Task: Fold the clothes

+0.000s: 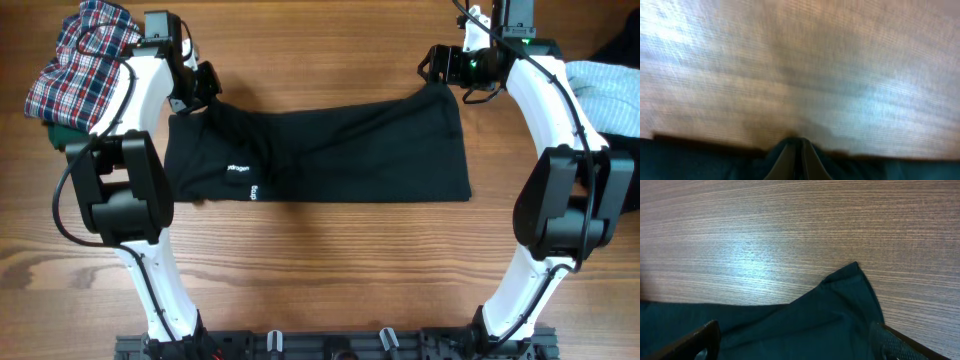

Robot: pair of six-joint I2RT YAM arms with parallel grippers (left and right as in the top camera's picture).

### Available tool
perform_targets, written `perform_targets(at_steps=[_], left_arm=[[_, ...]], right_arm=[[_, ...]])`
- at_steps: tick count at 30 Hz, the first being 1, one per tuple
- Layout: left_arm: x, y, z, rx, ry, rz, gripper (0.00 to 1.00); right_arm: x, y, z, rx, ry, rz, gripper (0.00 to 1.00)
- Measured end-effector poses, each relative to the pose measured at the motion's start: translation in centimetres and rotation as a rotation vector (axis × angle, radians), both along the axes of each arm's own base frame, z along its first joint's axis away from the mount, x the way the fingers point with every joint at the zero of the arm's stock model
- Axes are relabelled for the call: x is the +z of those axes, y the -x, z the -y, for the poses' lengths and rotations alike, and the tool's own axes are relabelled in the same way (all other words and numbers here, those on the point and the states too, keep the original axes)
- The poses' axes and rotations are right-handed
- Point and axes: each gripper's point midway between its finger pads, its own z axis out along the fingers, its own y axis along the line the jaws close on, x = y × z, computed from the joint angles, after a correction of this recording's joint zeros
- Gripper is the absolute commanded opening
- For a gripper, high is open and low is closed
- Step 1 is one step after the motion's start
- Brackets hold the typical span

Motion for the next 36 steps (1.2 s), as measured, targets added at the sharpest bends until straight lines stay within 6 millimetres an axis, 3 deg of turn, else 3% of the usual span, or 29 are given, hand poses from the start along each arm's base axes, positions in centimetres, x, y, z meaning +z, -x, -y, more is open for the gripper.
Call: perform_targets(at_steps=[7,8,10,14,20,24,30,36], left_arm=[[0.8,-2.5,-1.0,0.019,-0.056,0.106,0.04],[1.0,-2.9,-1.1,0.021,-0.062,0.126,0.16],[1.4,-3.7,-1.3,0.022,-0.071,0.163,0.63],[1.9,-4.7,-1.6,0.033,-0.087,0.208,0.99],[1.7,-4.6,-2.5,0.050,-0.134,0.200,0.99],[0.7,-2.5,-2.2,0.040,-0.124,0.106,0.96],[-0.8,1.8,-1.2,0.006,-0.089,-0.080,0.82],[-0.8,2.0,-0.8,-0.045,-0.096,-0.079,0.79]], right_arm=[[0.0,0.0,0.0,0.000,0.000,0.000,0.95],[0.0,0.0,0.0,0.000,0.000,0.000,0.95],[0.0,0.0,0.0,0.000,0.000,0.000,0.96],[0.0,0.0,0.0,0.000,0.000,0.000,0.96],[0.0,0.0,0.0,0.000,0.000,0.000,0.96],[0.0,0.0,0.0,0.000,0.000,-0.001,0.96],[0.0,0.0,0.0,0.000,0.000,-0.001,0.96],[0.0,0.0,0.0,0.000,0.000,-0.001,0.97]])
